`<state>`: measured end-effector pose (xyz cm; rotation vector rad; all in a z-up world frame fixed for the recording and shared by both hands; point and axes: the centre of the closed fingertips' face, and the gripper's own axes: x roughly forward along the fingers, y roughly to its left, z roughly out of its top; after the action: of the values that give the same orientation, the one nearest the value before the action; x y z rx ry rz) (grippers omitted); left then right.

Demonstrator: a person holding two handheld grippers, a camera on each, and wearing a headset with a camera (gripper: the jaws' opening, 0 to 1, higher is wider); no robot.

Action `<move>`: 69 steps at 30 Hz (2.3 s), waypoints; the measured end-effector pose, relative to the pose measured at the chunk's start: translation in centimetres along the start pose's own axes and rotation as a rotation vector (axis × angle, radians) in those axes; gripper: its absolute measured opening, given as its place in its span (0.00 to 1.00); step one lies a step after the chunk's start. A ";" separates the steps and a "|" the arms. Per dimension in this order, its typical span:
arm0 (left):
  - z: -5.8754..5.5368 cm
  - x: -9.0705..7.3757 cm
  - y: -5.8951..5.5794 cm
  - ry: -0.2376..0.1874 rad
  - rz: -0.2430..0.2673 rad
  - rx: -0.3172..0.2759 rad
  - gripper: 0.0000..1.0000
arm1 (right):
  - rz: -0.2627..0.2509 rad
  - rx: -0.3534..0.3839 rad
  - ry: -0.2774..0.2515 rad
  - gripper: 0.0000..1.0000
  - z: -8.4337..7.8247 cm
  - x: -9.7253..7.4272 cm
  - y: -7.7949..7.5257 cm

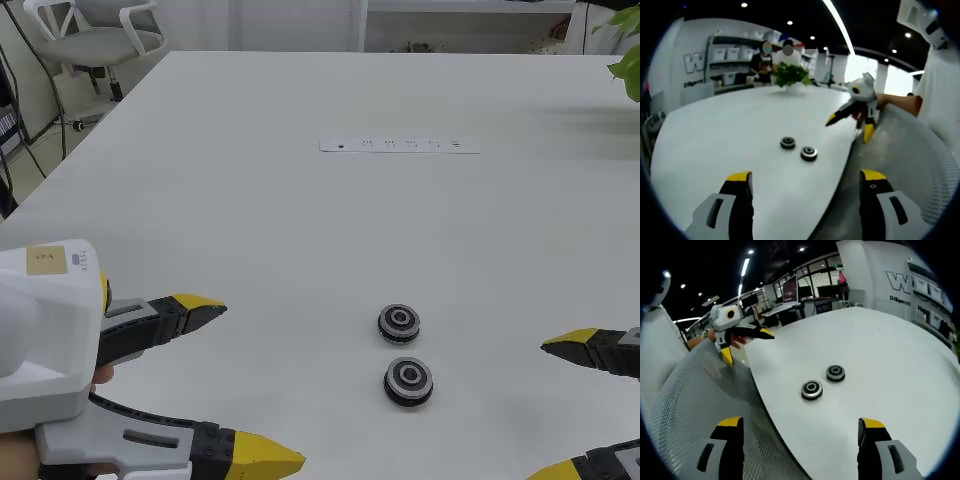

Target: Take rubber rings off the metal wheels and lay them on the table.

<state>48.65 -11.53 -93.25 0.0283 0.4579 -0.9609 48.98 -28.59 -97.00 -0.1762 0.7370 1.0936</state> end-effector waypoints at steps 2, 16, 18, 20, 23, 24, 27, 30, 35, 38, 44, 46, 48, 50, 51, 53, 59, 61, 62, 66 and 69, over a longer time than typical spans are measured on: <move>-0.2 0.0 0.0 0.008 0.001 0.003 0.91 | -0.006 -0.003 0.003 0.91 -0.1 0.0 -0.1; -0.2 0.2 0.3 0.019 0.016 0.018 0.92 | 0.040 0.038 -0.027 0.89 0.2 0.1 0.2; 0.1 0.2 0.3 0.000 0.018 0.003 0.92 | 0.052 0.047 -0.024 0.90 0.1 0.2 0.5; 0.0 0.3 0.2 -0.002 0.013 -0.012 0.92 | 0.059 0.041 -0.021 0.90 0.0 0.2 0.6; -0.2 0.3 0.2 0.013 0.013 0.001 0.92 | 0.060 0.040 -0.013 0.89 -0.2 0.2 0.6; -0.3 0.3 0.2 0.021 0.014 0.008 0.92 | 0.060 0.041 -0.012 0.89 -0.2 0.3 0.6; -0.5 0.4 0.0 0.034 0.005 0.012 0.92 | 0.059 0.039 -0.010 0.89 -0.2 0.2 0.5; -0.4 0.4 -0.1 0.030 0.000 0.017 0.92 | 0.055 0.039 -0.015 0.89 -0.1 0.2 0.5; -0.4 0.5 -0.2 0.032 -0.008 0.017 0.93 | 0.045 0.045 -0.022 0.89 0.0 0.1 0.3; -0.4 0.5 -0.3 0.032 -0.011 0.020 0.93 | 0.042 0.045 -0.021 0.89 0.0 0.1 0.2; -0.3 0.5 -0.3 0.028 -0.013 0.018 0.93 | 0.038 0.047 -0.023 0.89 0.0 0.1 0.1; -0.3 0.5 -0.4 0.025 -0.017 0.015 0.93 | 0.038 0.048 -0.026 0.88 0.1 0.0 0.1; -0.3 0.5 -0.5 0.024 -0.021 0.011 0.93 | 0.036 0.048 -0.026 0.88 0.1 0.0 0.1; -0.3 0.5 -0.5 0.027 -0.023 0.018 0.93 | 0.034 0.046 -0.027 0.88 0.1 0.0 0.1; -0.4 0.5 -0.6 0.031 -0.024 0.021 0.93 | 0.034 0.046 -0.028 0.88 0.1 0.0 0.1; -0.4 0.6 -0.6 0.034 -0.026 0.021 0.93 | 0.031 0.048 -0.028 0.88 0.1 0.0 0.0; -0.3 0.6 -0.6 0.027 -0.028 0.021 0.93 | 0.027 0.046 -0.029 0.88 0.1 -0.1 0.0; -0.3 0.6 -0.6 0.029 -0.028 0.022 0.93 | 0.027 0.046 -0.030 0.87 0.1 -0.1 0.0; -0.3 0.6 -0.7 0.031 -0.028 0.023 0.93 | 0.028 0.045 -0.030 0.87 0.1 -0.1 0.0; -0.3 0.6 -0.8 0.031 -0.031 0.031 0.93 | 0.025 0.048 -0.031 0.87 0.1 -0.1 -0.1; -0.4 0.6 -0.8 0.035 -0.032 0.029 0.93 | 0.025 0.048 -0.031 0.87 0.1 -0.1 -0.1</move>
<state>48.17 -12.38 -93.65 0.0643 0.4778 -0.9999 49.11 -28.64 -96.88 -0.1091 0.7389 1.0988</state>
